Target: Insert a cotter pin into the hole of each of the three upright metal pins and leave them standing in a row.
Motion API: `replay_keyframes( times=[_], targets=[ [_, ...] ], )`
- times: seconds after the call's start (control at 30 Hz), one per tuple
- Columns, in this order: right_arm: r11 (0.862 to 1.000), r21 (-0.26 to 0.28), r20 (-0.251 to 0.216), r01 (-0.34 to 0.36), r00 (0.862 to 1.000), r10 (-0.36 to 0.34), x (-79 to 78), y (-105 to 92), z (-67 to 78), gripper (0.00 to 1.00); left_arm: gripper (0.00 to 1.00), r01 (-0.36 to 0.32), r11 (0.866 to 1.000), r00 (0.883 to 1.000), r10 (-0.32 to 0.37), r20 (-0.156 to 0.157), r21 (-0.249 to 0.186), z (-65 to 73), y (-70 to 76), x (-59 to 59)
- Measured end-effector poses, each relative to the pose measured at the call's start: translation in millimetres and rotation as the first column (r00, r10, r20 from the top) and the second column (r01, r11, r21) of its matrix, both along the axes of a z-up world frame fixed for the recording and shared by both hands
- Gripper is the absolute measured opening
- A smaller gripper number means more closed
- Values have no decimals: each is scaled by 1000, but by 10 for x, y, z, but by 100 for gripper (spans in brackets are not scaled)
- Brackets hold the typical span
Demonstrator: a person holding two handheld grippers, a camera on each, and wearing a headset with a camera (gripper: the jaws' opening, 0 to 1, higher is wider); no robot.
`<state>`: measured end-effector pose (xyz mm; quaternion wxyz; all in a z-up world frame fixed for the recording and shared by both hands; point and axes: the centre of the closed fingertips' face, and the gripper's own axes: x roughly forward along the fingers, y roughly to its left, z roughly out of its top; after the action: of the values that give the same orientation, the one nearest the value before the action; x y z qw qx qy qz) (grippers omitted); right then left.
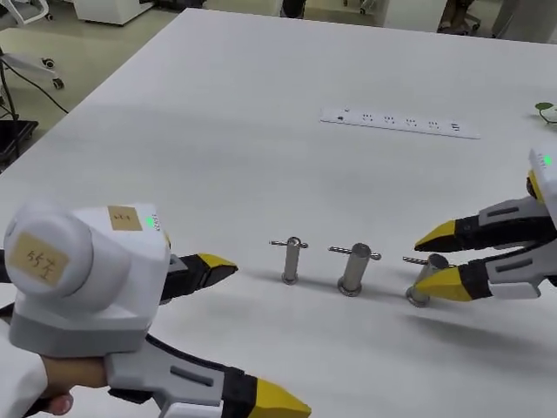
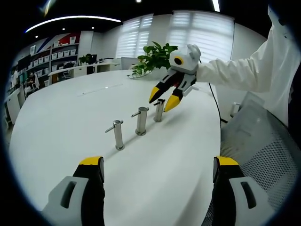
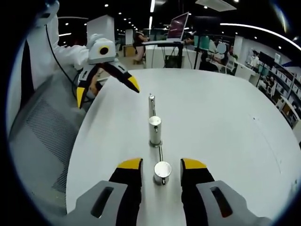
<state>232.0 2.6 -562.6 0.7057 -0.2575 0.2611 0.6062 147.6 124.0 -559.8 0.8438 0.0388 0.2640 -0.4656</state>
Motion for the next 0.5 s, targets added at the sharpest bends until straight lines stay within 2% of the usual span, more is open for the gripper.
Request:
replay_keyframes(
  times=[0.1, 0.13, 0.2, 0.33, 0.43, 0.47, 0.5],
  targets=[
    [995, 48, 6, 85, 996, -85, 30, 13, 107, 37, 96, -6, 1000, 1000, 6, 14, 0, 38, 11, 18],
    [995, 49, 4, 86, 996, -86, 24, 8, 114, 43, 96, -6, 1000, 1000, 6, 16, 1, 42, 12, 20],
    [989, 70, -5, 133, 991, -133, 33, -12, 158, 49, 96, -11, 1000, 1000, 11, 24, 5, 58, 21, 33],
    [978, 86, -5, 189, 982, -189, 9, -89, 205, 52, 99, -35, 999, 999, 36, 13, -7, 73, 34, 49],
    [970, 99, -11, 222, 975, -222, -48, -122, 249, 56, 99, -53, 999, 998, 53, 23, -12, 97, 68, 77],
    [965, 107, -20, 238, 971, -237, -72, -133, 267, 57, 99, -61, 998, 998, 62, 24, -15, 103, 79, 88],
    [953, 126, -39, 275, 961, -273, -95, -137, 293, 61, 99, -72, 997, 997, 73, 31, -21, 118, 95, 106]
  ],
)
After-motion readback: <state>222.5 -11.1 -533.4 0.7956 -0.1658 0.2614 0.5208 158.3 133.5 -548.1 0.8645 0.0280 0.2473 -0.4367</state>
